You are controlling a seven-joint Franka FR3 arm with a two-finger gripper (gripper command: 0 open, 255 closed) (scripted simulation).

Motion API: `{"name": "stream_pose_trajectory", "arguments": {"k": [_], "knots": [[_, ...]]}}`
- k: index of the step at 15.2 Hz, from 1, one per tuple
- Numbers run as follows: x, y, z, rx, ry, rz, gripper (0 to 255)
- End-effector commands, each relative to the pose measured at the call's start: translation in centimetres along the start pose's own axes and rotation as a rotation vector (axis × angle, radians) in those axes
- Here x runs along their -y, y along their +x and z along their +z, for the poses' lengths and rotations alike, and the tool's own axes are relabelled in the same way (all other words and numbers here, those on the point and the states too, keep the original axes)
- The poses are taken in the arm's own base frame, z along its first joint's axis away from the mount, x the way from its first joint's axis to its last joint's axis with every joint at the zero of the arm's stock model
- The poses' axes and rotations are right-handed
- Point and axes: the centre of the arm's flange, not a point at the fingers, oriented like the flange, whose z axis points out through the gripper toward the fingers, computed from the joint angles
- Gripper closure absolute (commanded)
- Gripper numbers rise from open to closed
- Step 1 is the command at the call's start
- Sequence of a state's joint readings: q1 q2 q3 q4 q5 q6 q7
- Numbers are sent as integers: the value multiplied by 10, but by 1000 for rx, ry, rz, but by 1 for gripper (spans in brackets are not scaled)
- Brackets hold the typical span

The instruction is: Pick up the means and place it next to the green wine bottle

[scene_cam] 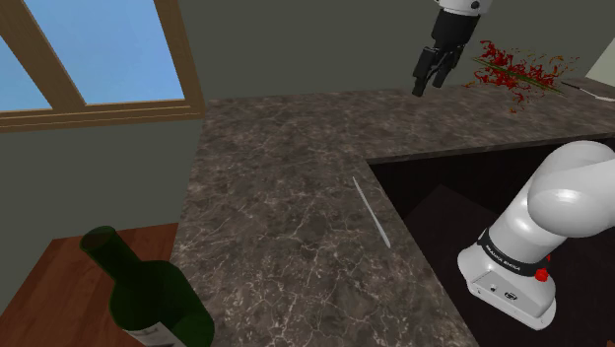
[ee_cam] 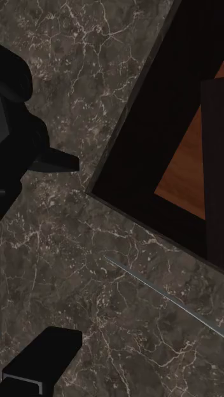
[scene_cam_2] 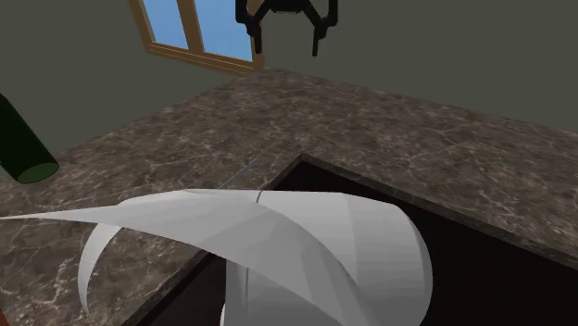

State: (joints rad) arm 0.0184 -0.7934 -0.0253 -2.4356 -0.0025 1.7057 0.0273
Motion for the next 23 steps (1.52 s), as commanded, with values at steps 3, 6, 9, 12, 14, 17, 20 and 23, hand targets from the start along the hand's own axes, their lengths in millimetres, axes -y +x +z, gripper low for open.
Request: {"name": "stream_pose_trajectory", "arguments": {"k": [3,6,9,12,14,17,20,23], "knots": [[13,-5,22,10,-1,45,0],[33,-13,55,24,-4,112,0],[54,-19,88,38,-6,179,0],[75,-25,120,52,-8,246,0],[89,-28,142,62,-10,290,0],[110,-32,175,76,-12,357,0],[131,-35,208,90,-14,424,0],[153,-37,241,105,-16,491,0]]}}
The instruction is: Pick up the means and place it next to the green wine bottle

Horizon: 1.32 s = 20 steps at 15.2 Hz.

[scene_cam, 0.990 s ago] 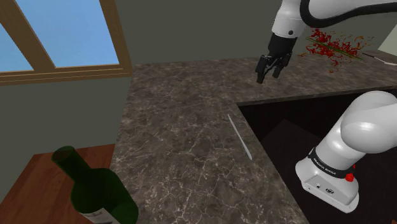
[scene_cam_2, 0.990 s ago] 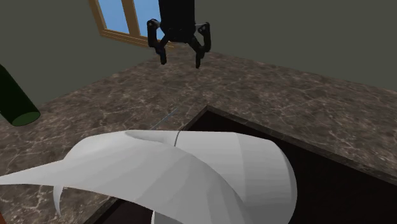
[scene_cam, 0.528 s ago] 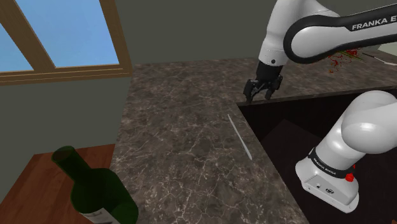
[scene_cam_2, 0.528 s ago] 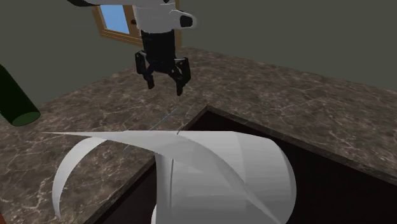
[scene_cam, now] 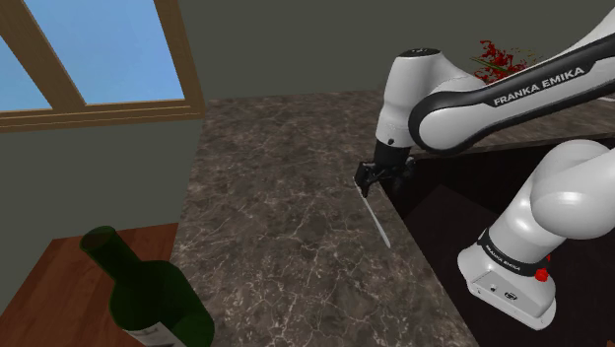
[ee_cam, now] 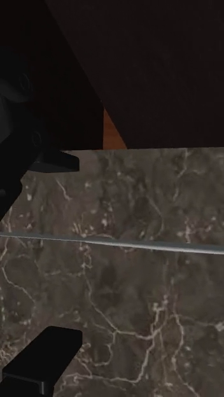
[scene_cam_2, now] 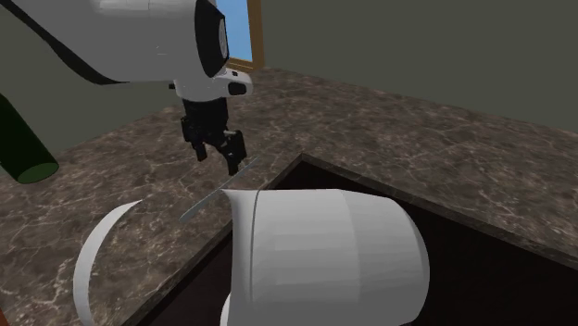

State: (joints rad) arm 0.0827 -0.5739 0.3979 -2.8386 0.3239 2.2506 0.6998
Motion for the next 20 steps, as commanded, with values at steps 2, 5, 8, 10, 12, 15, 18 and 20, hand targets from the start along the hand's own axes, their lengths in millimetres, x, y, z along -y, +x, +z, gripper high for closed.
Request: {"name": "stream_pose_trajectory", "arguments": {"k": [2,5,8,10,12,15,18,20], "knots": [[9,-6,24,7,0,39,0],[9,-6,40,7,0,39,0],[9,-6,56,7,0,39,0],[9,-6,59,7,0,39,0],[9,-6,59,7,0,39,0],[9,-6,59,7,0,39,0],[9,-6,59,7,0,39,255],[9,-6,59,7,0,39,255]]}}
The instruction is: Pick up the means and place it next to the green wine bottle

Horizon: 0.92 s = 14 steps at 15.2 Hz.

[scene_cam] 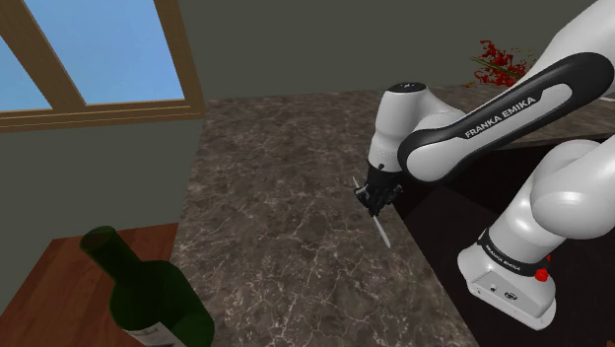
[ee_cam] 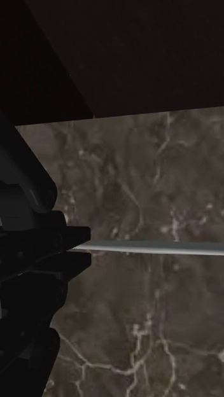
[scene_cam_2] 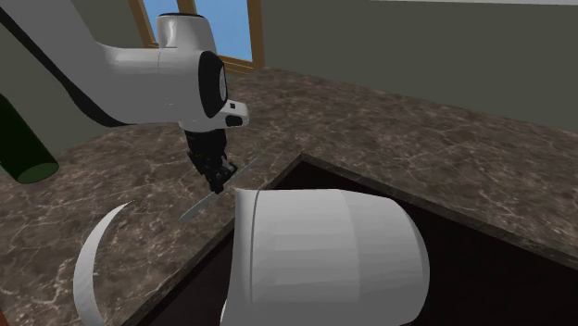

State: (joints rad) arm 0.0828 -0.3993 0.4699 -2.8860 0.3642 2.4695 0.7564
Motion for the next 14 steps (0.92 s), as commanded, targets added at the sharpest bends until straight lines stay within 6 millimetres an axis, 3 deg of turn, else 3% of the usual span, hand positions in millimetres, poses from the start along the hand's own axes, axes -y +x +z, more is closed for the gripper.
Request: {"name": "stream_pose_trajectory", "arguments": {"k": [1,6,14], "knots": [[0,0,0,0,0,0,255],[0,0,0,0,0,0,255],[0,-2,-42,0,0,0,255]]}}
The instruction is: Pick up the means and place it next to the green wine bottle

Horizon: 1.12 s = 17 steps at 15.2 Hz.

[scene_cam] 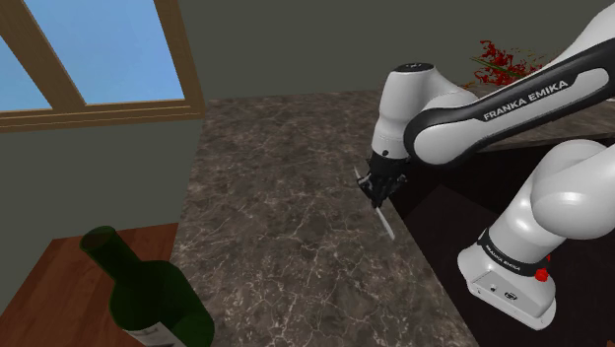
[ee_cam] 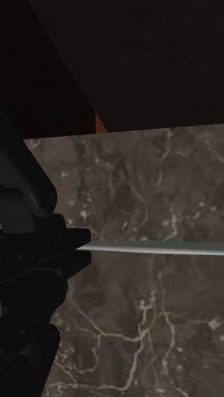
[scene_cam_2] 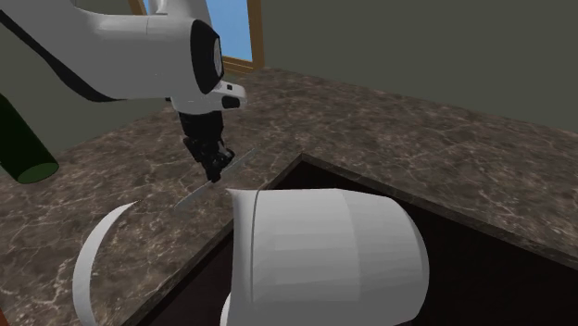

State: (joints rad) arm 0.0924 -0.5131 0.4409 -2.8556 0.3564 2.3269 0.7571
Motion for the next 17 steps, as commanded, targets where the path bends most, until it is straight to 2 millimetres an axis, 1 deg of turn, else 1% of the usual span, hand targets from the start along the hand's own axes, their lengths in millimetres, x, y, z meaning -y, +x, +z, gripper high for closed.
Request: {"name": "stream_pose_trajectory", "arguments": {"k": [1,17], "knots": [[0,0,-11,0,-1,0,255],[1,-4,-95,0,-1,0,255]]}}
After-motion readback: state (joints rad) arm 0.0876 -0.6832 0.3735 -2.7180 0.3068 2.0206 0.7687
